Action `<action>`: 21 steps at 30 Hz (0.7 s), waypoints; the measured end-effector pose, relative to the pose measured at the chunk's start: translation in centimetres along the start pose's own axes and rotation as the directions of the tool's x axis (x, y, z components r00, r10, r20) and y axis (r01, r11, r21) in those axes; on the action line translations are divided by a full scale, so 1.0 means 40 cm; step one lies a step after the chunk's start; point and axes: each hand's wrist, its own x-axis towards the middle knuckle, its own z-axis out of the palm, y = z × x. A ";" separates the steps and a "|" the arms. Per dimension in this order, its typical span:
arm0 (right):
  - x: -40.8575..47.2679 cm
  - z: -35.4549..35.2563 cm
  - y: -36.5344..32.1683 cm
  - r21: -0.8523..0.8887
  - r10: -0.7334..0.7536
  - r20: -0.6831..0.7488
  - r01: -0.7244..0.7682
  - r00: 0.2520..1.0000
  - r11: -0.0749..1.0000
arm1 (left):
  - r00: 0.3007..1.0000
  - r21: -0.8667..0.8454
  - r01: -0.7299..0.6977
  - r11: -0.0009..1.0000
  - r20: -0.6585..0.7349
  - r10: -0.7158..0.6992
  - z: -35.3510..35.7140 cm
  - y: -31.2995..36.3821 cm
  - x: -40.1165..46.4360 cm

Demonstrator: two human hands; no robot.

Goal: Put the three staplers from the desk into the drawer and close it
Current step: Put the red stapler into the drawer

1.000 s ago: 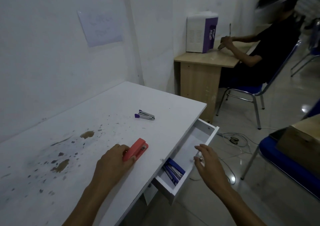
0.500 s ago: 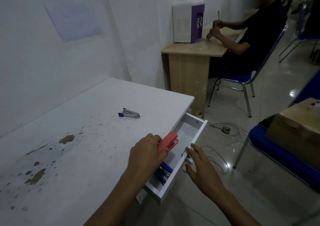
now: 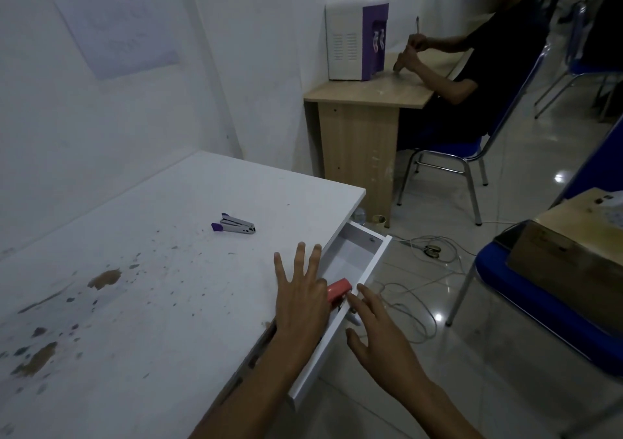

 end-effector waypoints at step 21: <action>0.051 -0.006 -0.117 0.118 -0.061 -0.087 0.071 0.994 0.991 | 0.953 -0.466 0.187 0.865 -0.126 -0.274 0.032 -0.295 -0.172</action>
